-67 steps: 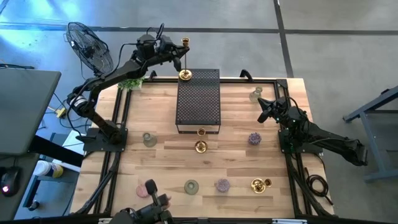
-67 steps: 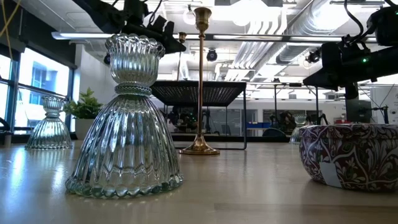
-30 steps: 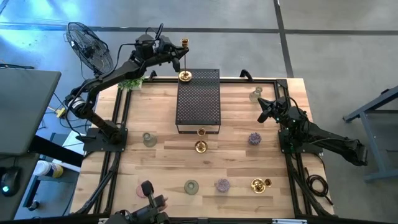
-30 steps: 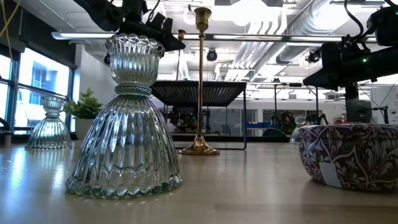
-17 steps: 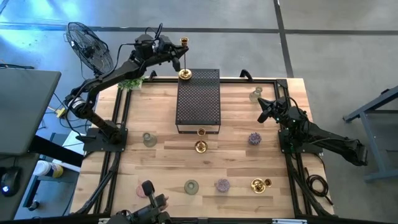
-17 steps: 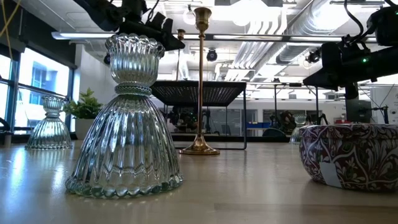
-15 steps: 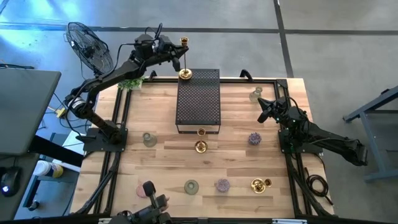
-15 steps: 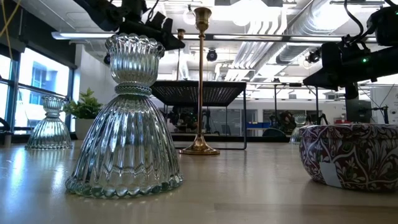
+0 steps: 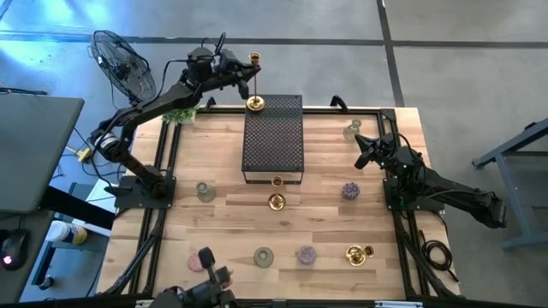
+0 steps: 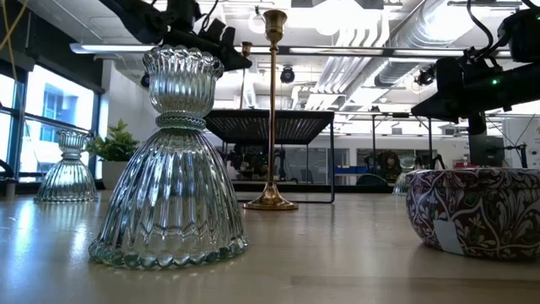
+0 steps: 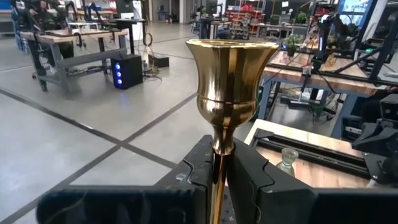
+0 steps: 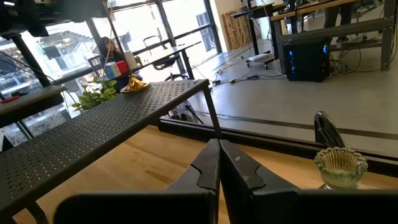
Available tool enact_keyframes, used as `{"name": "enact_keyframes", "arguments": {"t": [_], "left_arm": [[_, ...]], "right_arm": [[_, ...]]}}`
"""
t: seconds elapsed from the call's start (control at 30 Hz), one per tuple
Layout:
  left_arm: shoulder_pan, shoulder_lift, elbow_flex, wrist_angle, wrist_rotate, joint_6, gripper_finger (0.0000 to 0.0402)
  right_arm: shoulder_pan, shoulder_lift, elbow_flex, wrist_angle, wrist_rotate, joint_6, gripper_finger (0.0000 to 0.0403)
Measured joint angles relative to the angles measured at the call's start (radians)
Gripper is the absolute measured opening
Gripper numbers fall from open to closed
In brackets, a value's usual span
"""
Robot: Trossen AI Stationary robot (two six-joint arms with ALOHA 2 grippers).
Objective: Pick & Place candle stick holders
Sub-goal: Put the top gold candle holder on the shelf, then put the left gold candle holder on the shelf aligned with the other gold candle holder
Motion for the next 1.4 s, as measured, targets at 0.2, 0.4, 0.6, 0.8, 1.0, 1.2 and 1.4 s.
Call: {"name": "enact_keyframes", "arguments": {"t": [0.2,0.4,0.6,0.8,1.0,1.2,1.4], "left_arm": [[0.000,0.000,0.002,-0.020,0.000,0.008,0.0062],[0.000,0.002,0.001,-0.024,0.039,0.000,0.0120],[0.000,-0.026,0.001,-0.083,0.057,0.027,0.0155],[0.000,-0.094,0.001,-0.261,0.021,0.123,0.0163],[0.000,-0.164,0.001,-0.508,0.004,0.258,0.0160],[-0.010,-0.201,-0.005,-0.681,0.035,0.301,0.0113],[-0.086,-0.255,-0.211,-0.562,0.047,0.366,0.0018]], "right_arm": [[0.000,0.000,0.000,0.000,0.000,0.000,0.0000],[0.000,0.000,0.000,0.000,0.000,0.000,0.0000],[0.000,0.000,0.000,0.000,0.000,0.000,0.0000],[0.000,0.000,0.000,0.000,0.000,0.000,0.0000],[0.000,0.000,0.000,0.000,0.000,0.000,0.0000],[0.000,0.000,0.000,0.000,0.000,0.000,0.0000],[0.000,0.000,0.000,0.000,0.000,0.000,0.0000]]}}
